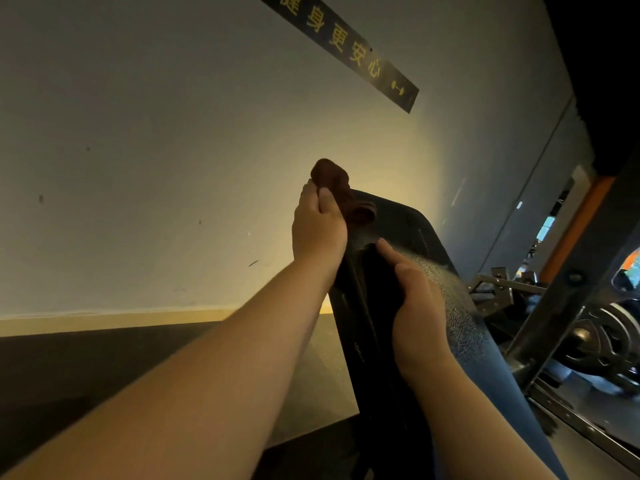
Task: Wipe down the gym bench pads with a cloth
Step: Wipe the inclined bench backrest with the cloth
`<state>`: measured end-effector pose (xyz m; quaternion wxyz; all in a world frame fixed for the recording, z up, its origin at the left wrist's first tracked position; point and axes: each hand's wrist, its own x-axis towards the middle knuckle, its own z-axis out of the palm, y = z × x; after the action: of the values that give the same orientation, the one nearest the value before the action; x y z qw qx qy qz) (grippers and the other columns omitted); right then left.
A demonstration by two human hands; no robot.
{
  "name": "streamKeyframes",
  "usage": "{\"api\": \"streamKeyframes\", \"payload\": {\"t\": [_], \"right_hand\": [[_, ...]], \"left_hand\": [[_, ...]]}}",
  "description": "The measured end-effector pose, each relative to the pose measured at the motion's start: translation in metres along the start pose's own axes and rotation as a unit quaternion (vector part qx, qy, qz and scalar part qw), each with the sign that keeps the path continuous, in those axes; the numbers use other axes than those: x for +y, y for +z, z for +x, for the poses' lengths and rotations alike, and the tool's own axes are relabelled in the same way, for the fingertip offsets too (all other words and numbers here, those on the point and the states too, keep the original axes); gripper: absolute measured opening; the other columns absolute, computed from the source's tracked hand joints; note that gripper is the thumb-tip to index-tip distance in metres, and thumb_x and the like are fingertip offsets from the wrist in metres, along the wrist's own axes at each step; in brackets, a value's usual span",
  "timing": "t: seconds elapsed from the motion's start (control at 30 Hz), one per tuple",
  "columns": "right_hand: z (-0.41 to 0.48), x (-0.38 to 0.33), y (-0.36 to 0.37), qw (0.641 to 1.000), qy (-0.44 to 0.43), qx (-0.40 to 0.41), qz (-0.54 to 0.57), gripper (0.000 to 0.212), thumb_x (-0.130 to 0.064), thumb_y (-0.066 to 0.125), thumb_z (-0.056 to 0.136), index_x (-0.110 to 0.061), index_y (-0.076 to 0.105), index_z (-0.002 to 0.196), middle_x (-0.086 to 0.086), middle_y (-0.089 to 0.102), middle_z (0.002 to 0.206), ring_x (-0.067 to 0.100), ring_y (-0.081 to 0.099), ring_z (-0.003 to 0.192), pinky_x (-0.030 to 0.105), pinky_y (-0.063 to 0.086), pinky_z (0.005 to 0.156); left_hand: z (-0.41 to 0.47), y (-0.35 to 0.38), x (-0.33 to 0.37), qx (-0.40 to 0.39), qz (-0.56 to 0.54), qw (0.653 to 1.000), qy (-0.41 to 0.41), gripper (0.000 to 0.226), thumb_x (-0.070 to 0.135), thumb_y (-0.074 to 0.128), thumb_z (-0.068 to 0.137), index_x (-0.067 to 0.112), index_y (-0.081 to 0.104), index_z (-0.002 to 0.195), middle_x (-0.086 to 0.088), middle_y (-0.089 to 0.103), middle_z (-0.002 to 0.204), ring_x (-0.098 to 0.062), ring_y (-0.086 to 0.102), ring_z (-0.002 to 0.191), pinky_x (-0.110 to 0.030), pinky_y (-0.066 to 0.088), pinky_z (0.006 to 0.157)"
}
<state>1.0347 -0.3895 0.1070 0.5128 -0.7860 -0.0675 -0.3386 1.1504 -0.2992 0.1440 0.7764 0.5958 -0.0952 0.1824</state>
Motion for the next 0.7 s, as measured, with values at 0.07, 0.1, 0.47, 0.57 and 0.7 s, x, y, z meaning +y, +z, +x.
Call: {"api": "streamKeyframes", "payload": {"t": [0.07,0.1,0.47,0.57,0.7], "right_hand": [[0.002,0.000,0.002,1.000,-0.004,0.013,0.006,0.044,-0.026,0.033,0.102,-0.022,0.063,0.134,-0.016,0.065,0.127,-0.015,0.056,0.108,-0.001,0.041,0.083],[0.003,0.001,0.002,1.000,-0.002,0.020,0.015,0.045,-0.030,0.035,0.098,-0.023,0.064,0.132,-0.015,0.067,0.125,-0.009,0.058,0.111,0.006,0.044,0.091],[0.001,-0.008,0.004,1.000,0.010,0.024,-0.002,0.036,-0.018,0.037,0.105,-0.032,0.067,0.119,-0.029,0.068,0.089,-0.015,0.060,0.088,0.000,0.042,0.067],[-0.002,-0.004,0.005,0.999,0.013,0.031,-0.007,0.034,-0.018,0.040,0.103,-0.029,0.070,0.114,-0.014,0.071,0.092,0.000,0.065,0.084,0.017,0.051,0.073],[-0.010,-0.003,-0.002,0.999,0.023,0.030,-0.002,0.035,-0.021,0.043,0.103,-0.029,0.064,0.130,-0.018,0.066,0.118,-0.007,0.060,0.101,0.015,0.049,0.086]], "left_hand": [[-0.036,-0.004,-0.008,-0.006,-0.021,1.000,0.006,0.039,0.041,0.028,0.108,0.037,0.042,0.144,0.013,0.058,0.124,-0.006,0.056,0.114,-0.036,0.047,0.107],[-0.060,-0.004,-0.015,-0.008,-0.024,1.000,0.006,0.037,0.041,0.028,0.108,0.039,0.041,0.142,0.018,0.057,0.118,-0.002,0.057,0.107,-0.033,0.049,0.104],[-0.013,0.007,-0.007,0.015,0.037,0.999,0.029,0.051,0.041,0.028,0.105,0.030,0.029,0.154,-0.001,0.044,0.151,-0.023,0.048,0.135,-0.047,0.043,0.111],[-0.055,0.004,-0.023,0.009,0.034,0.998,0.056,0.046,0.041,0.028,0.106,0.033,0.034,0.151,0.002,0.051,0.144,-0.019,0.053,0.128,-0.046,0.046,0.108],[-0.158,0.000,-0.052,-0.012,-0.003,0.999,0.048,0.047,0.046,0.028,0.105,0.041,0.029,0.152,0.010,0.049,0.146,-0.010,0.053,0.127,-0.043,0.048,0.107]]}}
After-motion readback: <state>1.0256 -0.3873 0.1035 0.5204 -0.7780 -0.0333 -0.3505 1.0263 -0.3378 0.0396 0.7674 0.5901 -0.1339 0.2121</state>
